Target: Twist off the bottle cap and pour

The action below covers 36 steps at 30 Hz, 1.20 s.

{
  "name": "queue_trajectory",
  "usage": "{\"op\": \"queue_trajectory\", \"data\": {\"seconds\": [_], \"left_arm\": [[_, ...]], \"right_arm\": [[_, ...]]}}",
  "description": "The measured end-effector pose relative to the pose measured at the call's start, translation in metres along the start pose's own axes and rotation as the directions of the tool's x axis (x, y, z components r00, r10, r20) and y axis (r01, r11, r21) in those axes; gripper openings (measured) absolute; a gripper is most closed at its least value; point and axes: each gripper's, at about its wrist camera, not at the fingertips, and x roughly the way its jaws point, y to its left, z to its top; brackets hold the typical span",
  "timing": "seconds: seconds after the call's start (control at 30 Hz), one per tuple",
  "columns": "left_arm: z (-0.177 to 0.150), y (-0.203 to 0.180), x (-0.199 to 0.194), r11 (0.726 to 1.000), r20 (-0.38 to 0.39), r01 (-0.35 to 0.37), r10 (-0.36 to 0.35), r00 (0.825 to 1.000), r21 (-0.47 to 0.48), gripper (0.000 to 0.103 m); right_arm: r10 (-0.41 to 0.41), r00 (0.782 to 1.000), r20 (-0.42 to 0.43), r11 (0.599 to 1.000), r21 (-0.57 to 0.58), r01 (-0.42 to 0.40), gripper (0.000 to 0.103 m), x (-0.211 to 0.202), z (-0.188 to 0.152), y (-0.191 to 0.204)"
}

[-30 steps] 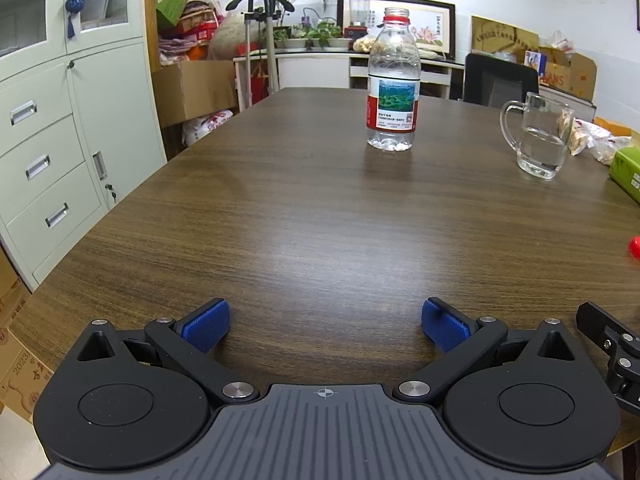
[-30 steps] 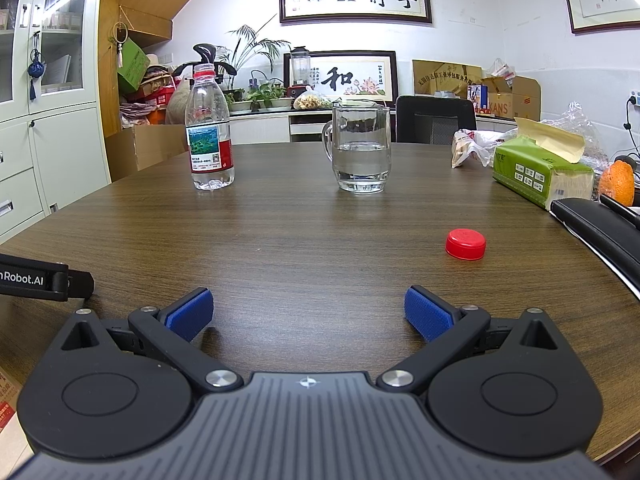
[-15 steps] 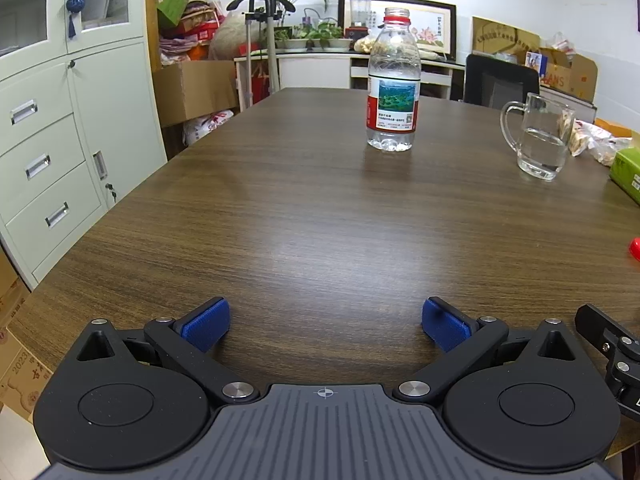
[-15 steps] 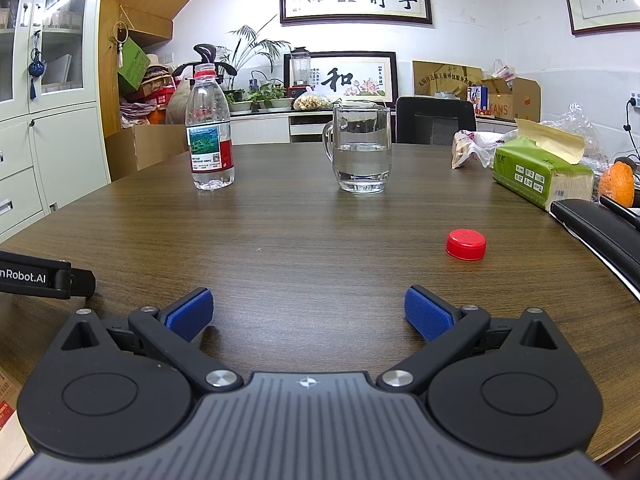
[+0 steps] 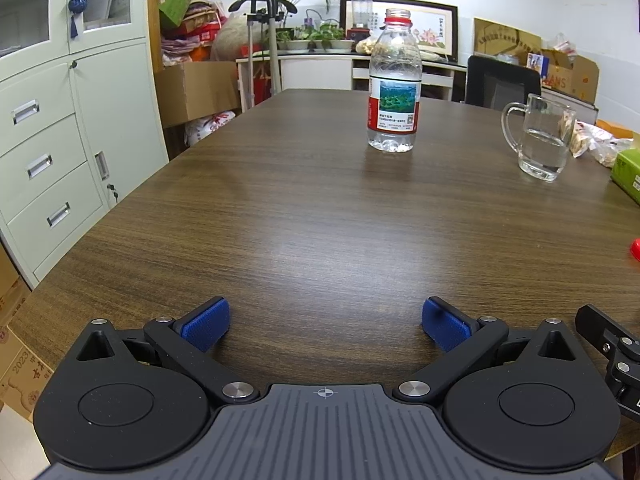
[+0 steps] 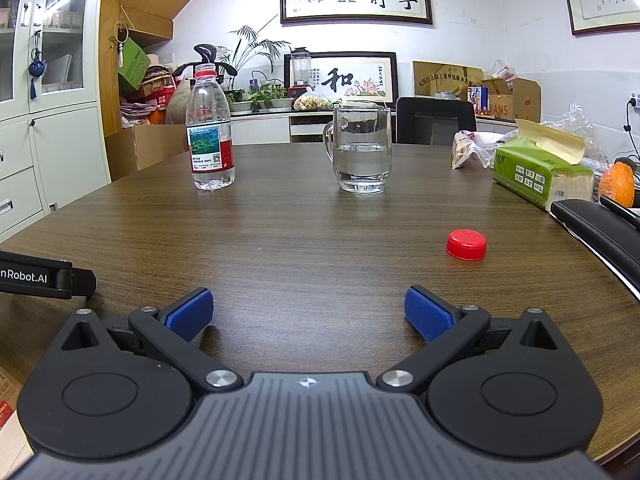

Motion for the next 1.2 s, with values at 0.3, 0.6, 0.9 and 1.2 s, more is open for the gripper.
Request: {"op": "queue_trajectory", "data": {"seconds": [0.3, 0.6, 0.9, 1.2], "left_arm": [[-0.0009, -0.0006, -0.0003, 1.000, 0.008, 0.000, 0.000, 1.000, 0.001, 0.103], [-0.0071, 0.0026, 0.0003, 1.000, 0.044, -0.008, 0.008, 0.999, 0.008, 0.103], [-0.0062, 0.0035, 0.0006, 1.000, 0.047, -0.017, 0.017, 0.999, 0.001, 0.103], [-0.0068, 0.0024, 0.0011, 0.999, 0.063, -0.039, 0.039, 0.997, 0.000, 0.103]], "right_arm": [[0.001, 1.000, 0.001, 1.000, 0.001, -0.001, 0.103, -0.0013, -0.0010, 0.0001], [0.000, 1.000, 0.000, 1.000, 0.000, 0.000, 0.103, -0.0003, -0.0001, 0.0004], [-0.002, 1.000, 0.000, 1.000, -0.002, 0.002, 0.103, 0.0006, 0.0004, 0.0010], [-0.002, 1.000, 0.000, 1.000, -0.002, 0.002, 0.102, 0.0007, 0.0002, 0.0013]]}}
